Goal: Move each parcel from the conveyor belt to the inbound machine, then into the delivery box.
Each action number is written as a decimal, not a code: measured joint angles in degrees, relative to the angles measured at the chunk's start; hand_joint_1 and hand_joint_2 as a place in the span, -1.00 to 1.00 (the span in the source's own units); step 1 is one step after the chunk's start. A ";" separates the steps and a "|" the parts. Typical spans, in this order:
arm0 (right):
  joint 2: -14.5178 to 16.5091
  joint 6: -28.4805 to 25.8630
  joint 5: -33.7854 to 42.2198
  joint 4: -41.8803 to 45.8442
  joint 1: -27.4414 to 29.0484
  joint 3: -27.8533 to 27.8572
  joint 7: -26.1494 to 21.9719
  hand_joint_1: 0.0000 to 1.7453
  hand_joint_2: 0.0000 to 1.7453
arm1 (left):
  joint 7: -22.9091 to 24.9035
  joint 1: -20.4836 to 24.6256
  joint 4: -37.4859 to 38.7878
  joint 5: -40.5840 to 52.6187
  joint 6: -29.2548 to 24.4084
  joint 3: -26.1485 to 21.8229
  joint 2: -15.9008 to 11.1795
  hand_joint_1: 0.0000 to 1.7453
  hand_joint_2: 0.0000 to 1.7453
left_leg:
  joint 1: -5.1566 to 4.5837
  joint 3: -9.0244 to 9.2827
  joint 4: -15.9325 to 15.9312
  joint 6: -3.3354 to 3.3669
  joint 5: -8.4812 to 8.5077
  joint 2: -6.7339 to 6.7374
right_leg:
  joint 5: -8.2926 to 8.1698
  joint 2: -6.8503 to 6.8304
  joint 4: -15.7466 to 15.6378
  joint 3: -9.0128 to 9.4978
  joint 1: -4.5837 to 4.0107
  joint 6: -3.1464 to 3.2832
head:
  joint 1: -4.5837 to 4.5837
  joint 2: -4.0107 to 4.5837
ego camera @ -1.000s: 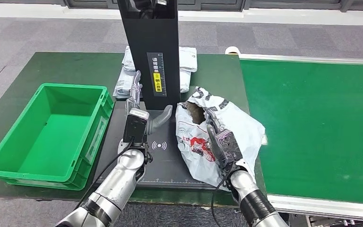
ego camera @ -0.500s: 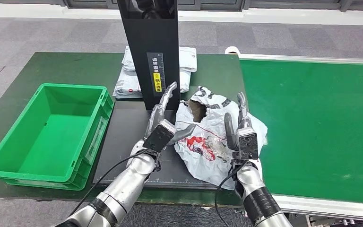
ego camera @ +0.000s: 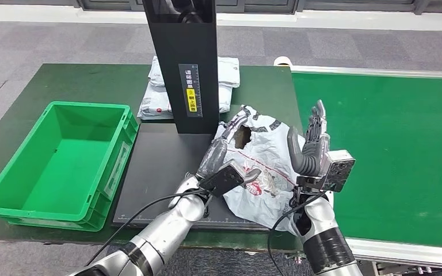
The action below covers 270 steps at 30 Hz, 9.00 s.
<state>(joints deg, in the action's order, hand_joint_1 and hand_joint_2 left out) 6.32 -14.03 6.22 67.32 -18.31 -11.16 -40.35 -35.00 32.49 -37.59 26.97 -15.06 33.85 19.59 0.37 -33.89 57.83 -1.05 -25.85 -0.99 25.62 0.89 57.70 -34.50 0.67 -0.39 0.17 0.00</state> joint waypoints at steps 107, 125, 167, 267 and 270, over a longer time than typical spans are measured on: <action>1.22 7.94 -6.69 21.64 20.69 7.55 10.37 -1.00 1.00 | 72.79 -12.56 -20.57 62.87 -12.25 -22.22 -45.99 -0.99 1.00 | 0.28 0.04 -0.11 -0.57 -0.13 0.34 | 0.17 0.25 0.11 -0.12 -0.38 0.51 | 0.01 0.00; 1.49 8.67 -8.00 21.08 20.29 7.55 11.33 -1.00 1.00 | 66.43 -12.06 -22.82 62.28 -18.22 -30.53 -47.47 -1.00 1.00 | 0.24 0.07 -0.09 -0.58 -0.12 0.25 | 0.19 0.21 0.11 -0.12 -0.38 0.55 | 0.01 0.00; 2.21 9.31 -3.53 0.83 5.77 3.83 11.97 -1.00 0.50 | 1.68 -2.13 -16.75 -17.42 0.47 -23.93 -11.36 -1.00 1.00 | 0.09 0.01 -0.02 -0.31 0.06 0.06 | -0.10 0.00 0.10 -0.05 -0.10 0.31 | 0.01 0.00; -20.65 -19.43 -81.45 -48.42 -2.70 44.63 51.98 1.00 1.00 | -5.15 -0.97 5.51 -20.44 -12.04 -10.88 0.21 -1.00 1.00 | -0.20 -0.14 0.02 0.10 -0.03 -0.13 | 0.05 -0.31 0.08 -0.09 0.19 0.05 | 0.00 0.00; -20.98 -18.83 -80.91 -48.86 -2.97 44.64 52.25 1.00 1.00 | -5.15 -0.96 5.48 -21.26 -11.79 -11.44 0.13 -1.00 1.00 | -0.20 -0.15 0.03 0.14 -0.02 -0.16 | 0.03 -0.34 0.08 -0.05 0.20 0.02 | 0.01 0.00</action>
<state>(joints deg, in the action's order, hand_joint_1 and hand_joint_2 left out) -14.66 -32.85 -74.69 18.46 -21.28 33.48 11.90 -40.16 31.52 -32.11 5.71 -26.86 22.42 19.72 0.17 -34.04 57.86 -0.91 -25.87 -1.15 25.66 0.55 57.78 -34.55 0.87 -0.37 0.17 0.00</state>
